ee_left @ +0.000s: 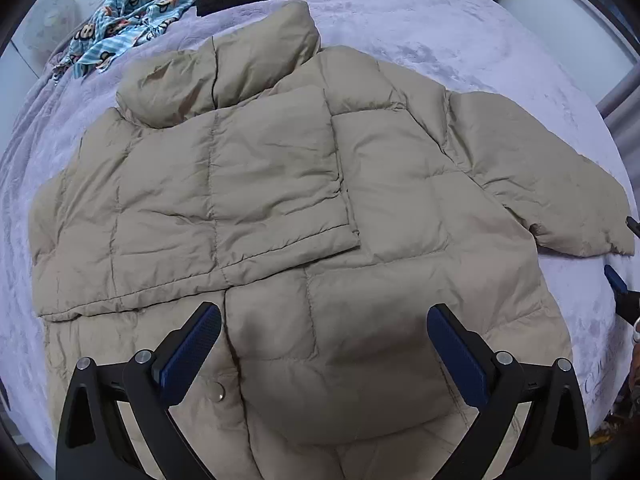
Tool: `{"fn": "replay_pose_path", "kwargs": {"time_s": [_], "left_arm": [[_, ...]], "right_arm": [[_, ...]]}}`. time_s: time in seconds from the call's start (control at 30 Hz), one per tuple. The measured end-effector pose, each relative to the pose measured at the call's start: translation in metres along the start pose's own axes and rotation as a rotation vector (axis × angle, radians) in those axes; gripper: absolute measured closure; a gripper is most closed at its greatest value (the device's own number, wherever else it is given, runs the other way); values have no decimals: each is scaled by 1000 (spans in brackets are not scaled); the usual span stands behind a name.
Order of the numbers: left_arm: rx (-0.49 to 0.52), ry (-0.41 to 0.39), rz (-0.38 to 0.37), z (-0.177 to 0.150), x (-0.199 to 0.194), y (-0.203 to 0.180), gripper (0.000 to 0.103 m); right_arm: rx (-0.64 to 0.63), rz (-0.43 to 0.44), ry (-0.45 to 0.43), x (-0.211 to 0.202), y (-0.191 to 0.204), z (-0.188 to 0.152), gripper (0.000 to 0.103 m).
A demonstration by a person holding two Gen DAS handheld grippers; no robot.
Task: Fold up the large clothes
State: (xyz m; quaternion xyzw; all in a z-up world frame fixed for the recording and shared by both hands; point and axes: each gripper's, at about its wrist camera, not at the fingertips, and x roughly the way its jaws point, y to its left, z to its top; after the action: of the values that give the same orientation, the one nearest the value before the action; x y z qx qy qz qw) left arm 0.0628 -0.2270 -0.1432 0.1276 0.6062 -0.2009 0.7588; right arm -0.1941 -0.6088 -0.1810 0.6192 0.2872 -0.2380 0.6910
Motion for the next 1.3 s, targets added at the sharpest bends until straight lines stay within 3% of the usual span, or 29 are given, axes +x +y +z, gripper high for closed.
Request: {"fn": "replay_pose_path", "kwargs": {"time_s": [0.17,0.37,0.43,0.5,0.57,0.6,0.63,0.73,0.97,1.13,1.3], "left_arm": [[-17,-18,-9,7,-3,-7,0],[-38,-57,21,16,-11,-4,0],[-69,-69,25,19,-16,7,0],[-96,-82,31,21,-20,20,0],[-117,-97,48,21,-24,35,0],[-126,-106,57,21,-25,43,0],[-136,-113,66,19,-27,51,0],[-170,-127,84,15,-28,81,0],[-240,-138,105,-2,-26,146,0],[-267,-174,114,-11,-31,192,0],[-335,-201,132,-17,-34,235,0]], "right_arm": [[63,64,26,18,-3,28,15],[277,271,14,39,-11,56,14],[323,304,21,45,-8,59,16],[361,338,39,52,-6,59,28],[374,366,68,60,-1,56,72],[361,376,70,62,5,54,78],[337,380,64,60,11,53,85],[224,421,66,60,50,44,86],[-216,398,153,70,194,-17,86],[-598,334,239,109,310,-111,86],[-883,219,371,178,371,-233,86]]}}
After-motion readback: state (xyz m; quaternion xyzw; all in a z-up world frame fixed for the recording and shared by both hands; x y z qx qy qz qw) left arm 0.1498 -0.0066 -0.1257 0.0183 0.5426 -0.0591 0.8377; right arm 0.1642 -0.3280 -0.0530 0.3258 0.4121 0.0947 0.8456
